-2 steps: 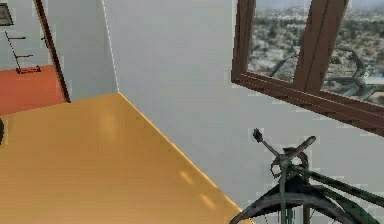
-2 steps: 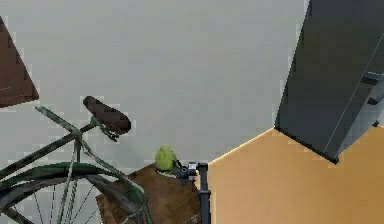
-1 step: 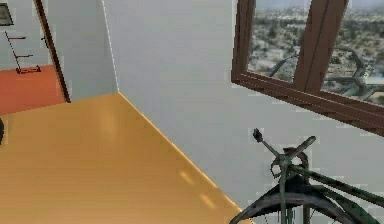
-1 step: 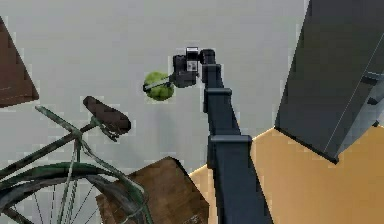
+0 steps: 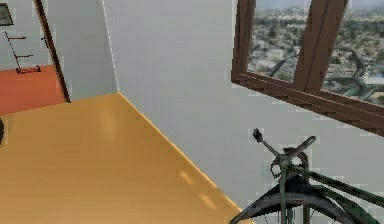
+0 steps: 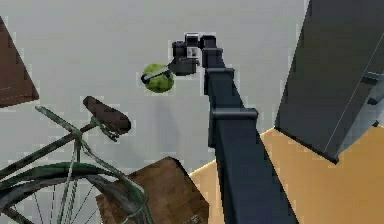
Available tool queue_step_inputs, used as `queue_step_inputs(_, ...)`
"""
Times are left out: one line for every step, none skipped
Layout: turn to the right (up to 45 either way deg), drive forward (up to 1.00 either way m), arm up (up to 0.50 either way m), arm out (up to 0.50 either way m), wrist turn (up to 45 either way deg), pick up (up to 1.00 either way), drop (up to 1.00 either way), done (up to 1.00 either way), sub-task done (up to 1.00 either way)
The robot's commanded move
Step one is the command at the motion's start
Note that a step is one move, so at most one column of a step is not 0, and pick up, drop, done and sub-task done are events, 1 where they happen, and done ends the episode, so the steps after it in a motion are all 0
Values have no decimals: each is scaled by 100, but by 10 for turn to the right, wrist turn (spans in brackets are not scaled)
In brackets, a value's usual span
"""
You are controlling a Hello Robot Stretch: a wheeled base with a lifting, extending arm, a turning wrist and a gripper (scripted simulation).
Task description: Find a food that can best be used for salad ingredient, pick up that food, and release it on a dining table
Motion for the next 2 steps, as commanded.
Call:
queue_step_inputs(0, 0, 0, 0, -450, 0, 0, 0, 0)
queue_step_inputs(0, 0, 0, 0, -450, 0, 0, 0, 0)
